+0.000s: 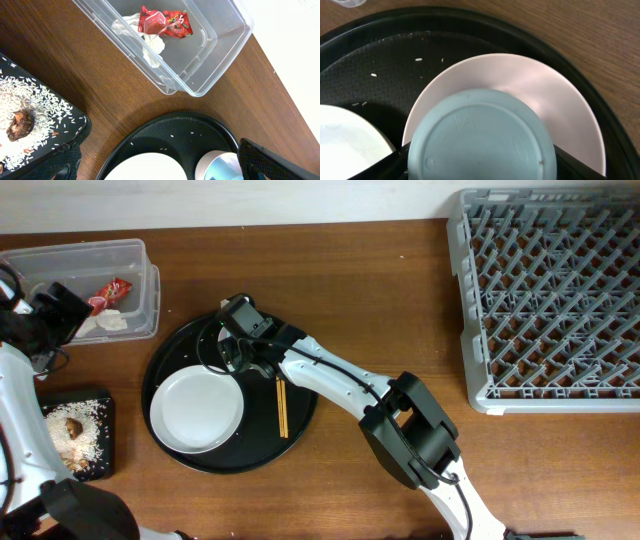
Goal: Sort waste into correct bins and load items into the dishwasher rack
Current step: 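Carry the cup right and place it in the grey dish rack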
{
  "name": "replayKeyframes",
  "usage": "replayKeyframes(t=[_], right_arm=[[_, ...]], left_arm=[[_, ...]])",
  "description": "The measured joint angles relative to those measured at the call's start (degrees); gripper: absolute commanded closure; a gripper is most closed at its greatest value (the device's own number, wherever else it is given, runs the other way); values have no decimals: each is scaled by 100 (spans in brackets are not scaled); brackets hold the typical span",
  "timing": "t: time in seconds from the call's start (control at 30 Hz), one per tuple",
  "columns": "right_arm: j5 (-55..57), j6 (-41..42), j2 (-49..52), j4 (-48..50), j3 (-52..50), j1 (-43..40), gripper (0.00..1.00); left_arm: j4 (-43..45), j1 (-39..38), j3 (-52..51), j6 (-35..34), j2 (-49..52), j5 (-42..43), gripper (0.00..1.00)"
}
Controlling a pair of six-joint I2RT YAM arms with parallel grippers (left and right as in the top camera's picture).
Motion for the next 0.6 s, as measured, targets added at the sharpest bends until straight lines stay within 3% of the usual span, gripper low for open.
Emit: replayKeyframes(t=[0.17,0.43,0.6], right_arm=[[42,-4,-7,11,7,0,39],[35,-7,-291,-98,4,-129,39],[11,-7,-1307,-332,4,-715,39]], left_arm=[[0,0,0,0,0,0,1],[0,0,0,0,0,0,1],[0,0,0,0,0,2,1]])
